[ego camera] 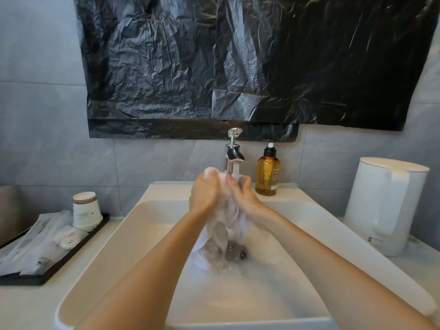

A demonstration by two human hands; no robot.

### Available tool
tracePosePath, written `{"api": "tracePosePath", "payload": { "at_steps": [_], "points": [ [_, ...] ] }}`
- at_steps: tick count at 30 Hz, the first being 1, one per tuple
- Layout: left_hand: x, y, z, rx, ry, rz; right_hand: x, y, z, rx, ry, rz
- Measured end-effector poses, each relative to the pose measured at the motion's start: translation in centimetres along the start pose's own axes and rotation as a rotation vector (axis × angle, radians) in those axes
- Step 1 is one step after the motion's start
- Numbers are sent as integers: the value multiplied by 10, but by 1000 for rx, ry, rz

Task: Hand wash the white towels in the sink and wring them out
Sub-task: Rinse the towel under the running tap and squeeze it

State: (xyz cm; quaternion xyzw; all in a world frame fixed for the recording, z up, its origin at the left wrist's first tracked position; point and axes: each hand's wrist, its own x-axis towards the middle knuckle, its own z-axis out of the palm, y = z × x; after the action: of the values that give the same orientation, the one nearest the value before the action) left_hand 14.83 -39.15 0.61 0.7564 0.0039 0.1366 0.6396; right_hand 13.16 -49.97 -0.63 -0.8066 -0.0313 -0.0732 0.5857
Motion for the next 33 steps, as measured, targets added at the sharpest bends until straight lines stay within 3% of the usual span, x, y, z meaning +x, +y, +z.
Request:
{"api": "tracePosePath", "payload": {
  "at_steps": [4, 7, 12, 16, 19, 21, 25, 29, 33],
  "points": [
    [17, 2, -14, -234, 85, -113, 10, 20, -5, 77, -329, 192],
    [20, 0, -17, -253, 91, -155, 11, 18, -12, 107, -411, 290],
    [19, -1, -14, -97, 32, -54, 18, 12, -24, 421, -91, 125],
    [8, -9, 3, 99, -82, 153, 20, -3, -2, 623, 35, 36],
    [-2, -13, 11, 134, -170, 213, 19, -4, 15, 500, 310, 128],
    [-2, -13, 13, 140, -180, 202, 17, -3, 18, 361, 402, 91],
    [-11, -11, 15, 366, -106, 175, 10, 0, 16, 212, 476, -21],
    [-21, -6, 13, 432, -75, 179, 9, 3, 12, -9, 497, -86],
    [-18, -12, 9, 719, -59, 367, 2, 9, -1, -334, 412, -187]
  ]
}}
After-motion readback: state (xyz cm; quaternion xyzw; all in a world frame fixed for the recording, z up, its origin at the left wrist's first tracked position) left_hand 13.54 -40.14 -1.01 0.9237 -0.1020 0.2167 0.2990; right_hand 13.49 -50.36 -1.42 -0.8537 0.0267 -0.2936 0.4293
